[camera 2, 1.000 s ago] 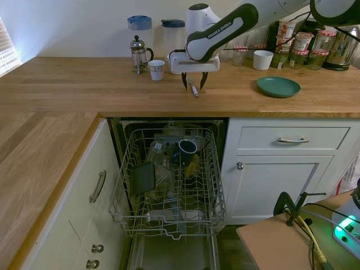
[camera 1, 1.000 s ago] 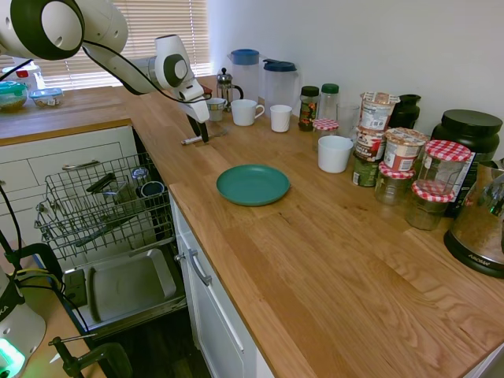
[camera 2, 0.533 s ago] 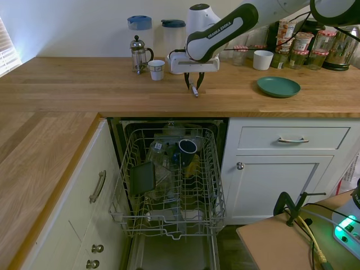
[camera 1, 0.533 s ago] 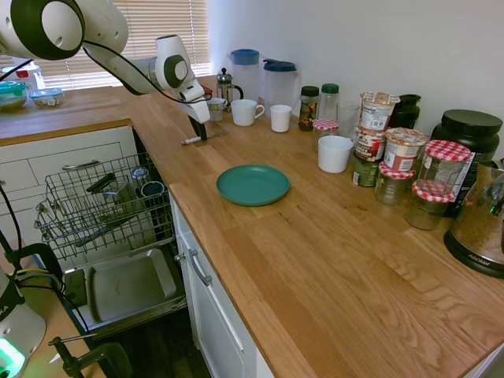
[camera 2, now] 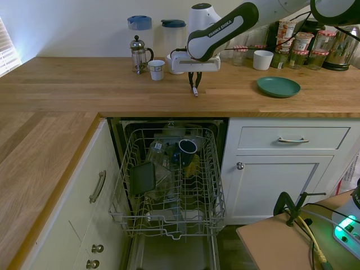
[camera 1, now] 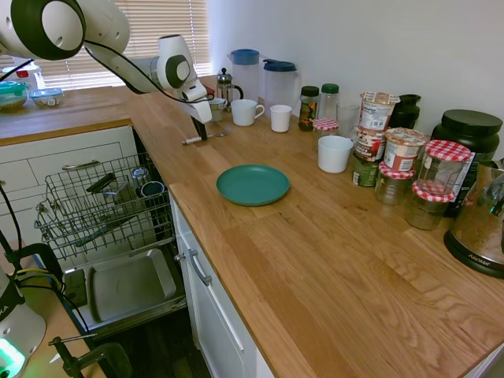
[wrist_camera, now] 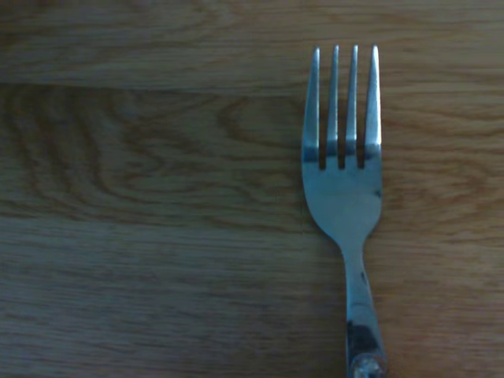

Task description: Put the fork in the dishwasher

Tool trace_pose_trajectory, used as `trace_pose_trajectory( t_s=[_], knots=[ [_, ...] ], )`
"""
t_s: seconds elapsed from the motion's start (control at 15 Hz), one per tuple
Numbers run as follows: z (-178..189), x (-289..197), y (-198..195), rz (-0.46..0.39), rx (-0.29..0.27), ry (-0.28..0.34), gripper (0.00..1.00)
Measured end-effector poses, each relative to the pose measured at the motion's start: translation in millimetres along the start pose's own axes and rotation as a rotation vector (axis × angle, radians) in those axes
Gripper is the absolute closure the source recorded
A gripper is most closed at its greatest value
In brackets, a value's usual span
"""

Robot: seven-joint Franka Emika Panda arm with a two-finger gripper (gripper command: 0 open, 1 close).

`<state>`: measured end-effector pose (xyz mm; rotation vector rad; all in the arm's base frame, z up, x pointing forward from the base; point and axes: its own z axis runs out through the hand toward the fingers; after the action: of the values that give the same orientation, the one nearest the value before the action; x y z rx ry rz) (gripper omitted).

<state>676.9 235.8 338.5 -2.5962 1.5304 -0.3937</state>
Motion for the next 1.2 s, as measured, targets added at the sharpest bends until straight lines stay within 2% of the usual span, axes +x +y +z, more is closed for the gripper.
trace_pose_trajectory(
  t_s=[0.2, 0.47, 1.0, 1.2],
  knots=[
    [-22, 7, 4, 0.016, 0.037, -0.002, 1.00],
    [-67, -3, 28, 0.018, 0.085, 0.003, 1.00],
    [-127, -89, 112, 0.020, 0.106, 0.026, 1.00],
    [-139, -97, 127, 0.011, 0.110, 0.028, 1.00]
  ],
)
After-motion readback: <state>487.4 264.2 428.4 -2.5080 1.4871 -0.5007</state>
